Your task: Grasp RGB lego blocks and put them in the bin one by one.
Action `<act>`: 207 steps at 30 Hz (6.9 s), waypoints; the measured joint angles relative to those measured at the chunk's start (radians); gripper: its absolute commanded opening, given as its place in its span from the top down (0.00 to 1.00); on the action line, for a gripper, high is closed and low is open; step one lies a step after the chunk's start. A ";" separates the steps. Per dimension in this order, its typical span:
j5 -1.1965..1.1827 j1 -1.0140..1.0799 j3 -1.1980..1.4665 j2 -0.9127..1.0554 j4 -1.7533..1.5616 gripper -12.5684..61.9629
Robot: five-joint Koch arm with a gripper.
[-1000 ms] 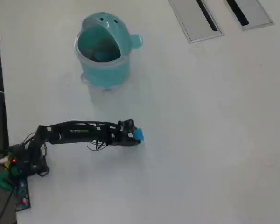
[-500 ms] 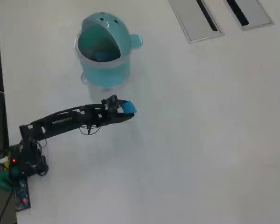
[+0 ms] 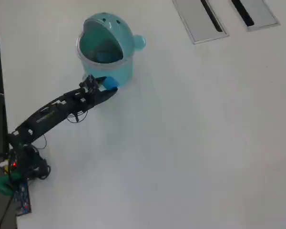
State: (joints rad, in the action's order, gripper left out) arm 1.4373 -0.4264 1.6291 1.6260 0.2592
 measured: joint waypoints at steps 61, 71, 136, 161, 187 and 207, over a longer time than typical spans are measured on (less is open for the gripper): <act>0.160 -0.255 -0.528 -0.210 0.064 0.39; 0.071 -0.175 -0.393 -0.038 0.064 0.39; -0.512 0.199 0.446 0.664 -0.123 0.39; -0.752 0.394 0.857 0.666 -0.492 0.39; -0.861 0.445 1.259 0.664 -0.824 0.39; -1.075 0.483 1.440 0.664 -0.996 0.39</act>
State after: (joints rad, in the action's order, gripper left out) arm 0.3620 0.0568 3.0695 2.2902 -0.7363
